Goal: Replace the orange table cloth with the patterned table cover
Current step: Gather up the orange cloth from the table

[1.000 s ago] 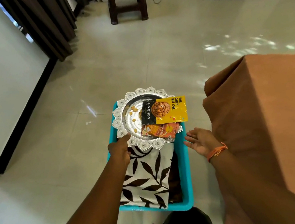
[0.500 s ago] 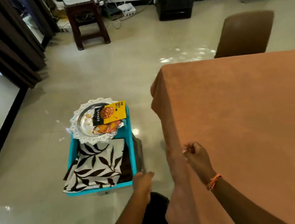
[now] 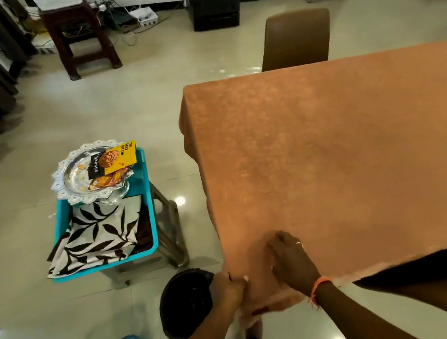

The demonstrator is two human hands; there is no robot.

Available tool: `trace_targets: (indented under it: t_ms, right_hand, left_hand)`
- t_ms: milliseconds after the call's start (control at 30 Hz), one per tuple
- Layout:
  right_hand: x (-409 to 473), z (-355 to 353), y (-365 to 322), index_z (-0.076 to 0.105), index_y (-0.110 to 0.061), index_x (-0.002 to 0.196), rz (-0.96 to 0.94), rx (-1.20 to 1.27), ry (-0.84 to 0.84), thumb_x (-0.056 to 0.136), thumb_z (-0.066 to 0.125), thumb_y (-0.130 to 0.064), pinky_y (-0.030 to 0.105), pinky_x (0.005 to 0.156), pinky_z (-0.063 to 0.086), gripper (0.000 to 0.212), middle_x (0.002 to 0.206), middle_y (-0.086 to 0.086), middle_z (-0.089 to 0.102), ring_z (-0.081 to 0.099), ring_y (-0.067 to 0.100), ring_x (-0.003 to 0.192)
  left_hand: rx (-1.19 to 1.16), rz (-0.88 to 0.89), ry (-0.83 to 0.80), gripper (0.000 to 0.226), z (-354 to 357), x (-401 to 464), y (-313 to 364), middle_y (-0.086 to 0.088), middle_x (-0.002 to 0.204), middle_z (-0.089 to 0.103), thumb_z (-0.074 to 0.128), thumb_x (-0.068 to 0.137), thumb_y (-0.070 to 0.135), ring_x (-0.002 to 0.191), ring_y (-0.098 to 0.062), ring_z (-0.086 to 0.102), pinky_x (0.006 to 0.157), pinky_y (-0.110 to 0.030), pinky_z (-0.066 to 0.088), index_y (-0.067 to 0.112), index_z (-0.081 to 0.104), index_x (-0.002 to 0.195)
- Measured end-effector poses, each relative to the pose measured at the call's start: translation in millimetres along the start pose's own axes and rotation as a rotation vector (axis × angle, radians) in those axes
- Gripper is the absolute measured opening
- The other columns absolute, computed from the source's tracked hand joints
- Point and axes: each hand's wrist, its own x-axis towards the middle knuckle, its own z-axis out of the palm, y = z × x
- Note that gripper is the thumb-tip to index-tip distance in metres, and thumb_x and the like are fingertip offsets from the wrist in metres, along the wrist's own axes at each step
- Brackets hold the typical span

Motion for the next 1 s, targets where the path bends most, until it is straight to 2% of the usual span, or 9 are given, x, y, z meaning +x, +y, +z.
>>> trace_targets:
  t_ms: [200, 300, 433, 567, 700, 833, 900, 933, 1000]
  right_hand:
    - [-39, 7, 9, 0.04, -0.02, 0.139, -0.082, -0.114, -0.05, 0.078, 0.07, -0.021, 0.035, 0.113, 0.031, 0.068, 0.152, 0.013, 0.03, 0.031, 0.032, 0.138]
    - [-55, 3, 19, 0.041, -0.015, 0.14, -0.133, -0.11, -0.095, 0.076, 0.07, -0.02, 0.039, 0.111, 0.033, 0.07, 0.152, 0.016, 0.029, 0.03, 0.036, 0.138]
    - [-69, 0, 35, 0.052, -0.015, 0.13, -0.155, -0.222, -0.038, 0.074, 0.069, -0.014, 0.041, 0.101, 0.047, 0.058, 0.144, 0.015, 0.042, 0.045, 0.035, 0.129]
    - [-66, 3, 32, 0.062, -0.013, 0.102, -0.176, -0.366, 0.074, 0.064, 0.076, -0.009, 0.039, 0.069, 0.057, 0.041, 0.108, 0.011, 0.063, 0.065, 0.03, 0.091]
    - [-63, -3, 44, 0.059, -0.011, 0.107, -0.217, -0.389, 0.04, 0.07, 0.073, -0.015, 0.043, 0.072, 0.054, 0.04, 0.107, 0.012, 0.061, 0.064, 0.033, 0.092]
    - [-54, -15, 56, 0.027, -0.009, 0.146, -0.194, -0.237, -0.066, 0.07, 0.074, -0.044, 0.048, 0.093, 0.048, 0.096, 0.142, 0.015, 0.042, 0.049, 0.036, 0.123]
    - [-53, -28, 57, 0.009, -0.015, 0.152, -0.162, 0.001, -0.097, 0.069, 0.071, -0.045, 0.046, 0.085, 0.052, 0.108, 0.144, 0.016, 0.041, 0.054, 0.038, 0.118]
    - [-51, -35, 60, 0.01, -0.02, 0.153, -0.122, 0.237, -0.125, 0.075, 0.069, -0.038, 0.041, 0.074, 0.054, 0.1, 0.132, 0.014, 0.052, 0.06, 0.039, 0.107]
    - [-49, -55, 70, 0.038, -0.014, 0.144, -0.014, 0.713, -0.224, 0.09, 0.059, -0.023, 0.025, 0.062, 0.053, 0.058, 0.098, 0.009, 0.062, 0.064, 0.037, 0.094]
  left_hand:
    - [-0.002, -0.055, 0.173, 0.029, 4, -21, -6, -0.013, 0.087, 0.073, 0.079, 0.078, 0.027, 0.078, -0.027, 0.067, 0.063, -0.028, 0.045, 0.001, 0.072, 0.087]
    - [-0.002, -0.099, 0.189, 0.029, 8, -33, -6, -0.012, 0.088, 0.073, 0.082, 0.075, 0.026, 0.083, -0.029, 0.068, 0.065, -0.03, 0.049, 0.002, 0.072, 0.087]
    - [-0.05, -0.184, 0.245, 0.027, 21, -34, -14, -0.009, 0.076, 0.072, 0.086, 0.071, 0.024, 0.066, -0.026, 0.07, 0.061, -0.036, 0.061, 0.005, 0.068, 0.078]
    - [-0.023, -0.092, 0.35, 0.019, 16, -51, -10, -0.005, 0.059, 0.065, 0.075, 0.083, 0.017, 0.05, -0.017, 0.064, 0.048, -0.026, 0.056, 0.006, 0.066, 0.069]
    - [0.079, 0.097, 0.445, 0.023, 33, -82, 8, -0.001, 0.063, 0.059, 0.057, 0.091, 0.008, 0.056, -0.009, 0.053, 0.047, -0.019, 0.036, 0.009, 0.06, 0.068]
    - [0.029, 0.318, 0.403, 0.018, 69, -90, 37, -0.001, 0.065, 0.061, 0.058, 0.084, 0.01, 0.064, -0.017, 0.058, 0.062, -0.034, 0.045, 0.012, 0.056, 0.066]
    - [-0.013, 0.365, 0.34, 0.017, 92, -100, 67, 0.003, 0.07, 0.063, 0.064, 0.083, 0.013, 0.068, -0.013, 0.059, 0.066, -0.031, 0.047, 0.017, 0.058, 0.067]
    - [-0.061, 0.367, 0.297, 0.019, 103, -104, 84, 0.003, 0.071, 0.064, 0.067, 0.083, 0.013, 0.068, -0.011, 0.059, 0.066, -0.028, 0.046, 0.018, 0.059, 0.066]
    - [-0.193, 0.33, 0.197, 0.022, 124, -105, 114, 0.001, 0.07, 0.063, 0.068, 0.085, 0.012, 0.066, -0.012, 0.057, 0.066, -0.026, 0.046, 0.017, 0.057, 0.067]
